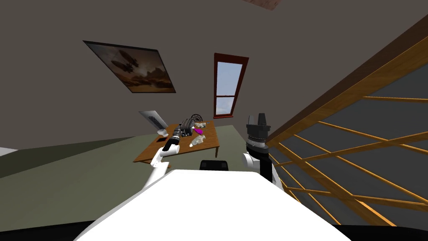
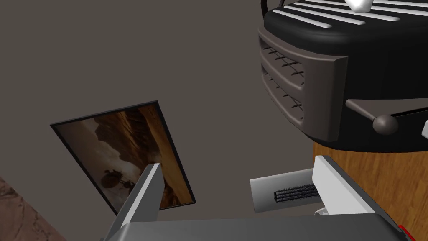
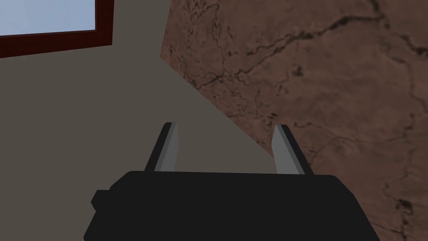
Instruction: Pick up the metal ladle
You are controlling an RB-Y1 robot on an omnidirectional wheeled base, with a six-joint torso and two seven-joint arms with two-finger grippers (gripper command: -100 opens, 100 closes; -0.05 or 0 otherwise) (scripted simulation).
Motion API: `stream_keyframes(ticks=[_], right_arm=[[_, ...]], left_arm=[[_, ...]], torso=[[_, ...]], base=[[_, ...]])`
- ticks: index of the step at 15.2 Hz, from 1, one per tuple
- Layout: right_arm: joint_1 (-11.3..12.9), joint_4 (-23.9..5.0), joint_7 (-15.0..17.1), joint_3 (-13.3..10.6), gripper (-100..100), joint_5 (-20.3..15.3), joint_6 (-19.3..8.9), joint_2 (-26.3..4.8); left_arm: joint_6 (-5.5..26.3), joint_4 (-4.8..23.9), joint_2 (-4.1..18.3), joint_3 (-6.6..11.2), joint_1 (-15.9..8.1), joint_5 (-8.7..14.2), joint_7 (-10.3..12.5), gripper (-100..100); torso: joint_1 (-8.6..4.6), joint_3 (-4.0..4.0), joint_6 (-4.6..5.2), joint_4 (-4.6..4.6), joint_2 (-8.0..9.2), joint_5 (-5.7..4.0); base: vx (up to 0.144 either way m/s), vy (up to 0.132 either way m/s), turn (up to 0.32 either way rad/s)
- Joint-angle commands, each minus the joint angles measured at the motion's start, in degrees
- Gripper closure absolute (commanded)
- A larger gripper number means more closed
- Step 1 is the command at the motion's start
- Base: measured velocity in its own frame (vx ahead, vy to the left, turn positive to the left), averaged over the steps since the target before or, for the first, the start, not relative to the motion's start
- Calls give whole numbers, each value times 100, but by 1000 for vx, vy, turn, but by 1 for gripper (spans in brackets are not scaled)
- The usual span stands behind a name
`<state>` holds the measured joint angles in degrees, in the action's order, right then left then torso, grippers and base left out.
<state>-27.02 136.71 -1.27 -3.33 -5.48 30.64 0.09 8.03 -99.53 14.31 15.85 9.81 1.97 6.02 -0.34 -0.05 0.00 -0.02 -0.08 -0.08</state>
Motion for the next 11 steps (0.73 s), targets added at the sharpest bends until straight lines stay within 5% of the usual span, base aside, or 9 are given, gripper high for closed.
stream_keyframes(ticks=[1,11], right_arm=[[0,0,0,0,0,0,0,0],[0,0,0,0,0,0,0,0]], left_arm=[[173,58,-23,25,-5,-13,-2,-100],[1309,1201,0,382,-488,-47,47,-100]], torso=[[0,0,0,0,0,0],[2,-1,0,0,-2,1]], base=[[7,-54,3],[17,-72,8]])
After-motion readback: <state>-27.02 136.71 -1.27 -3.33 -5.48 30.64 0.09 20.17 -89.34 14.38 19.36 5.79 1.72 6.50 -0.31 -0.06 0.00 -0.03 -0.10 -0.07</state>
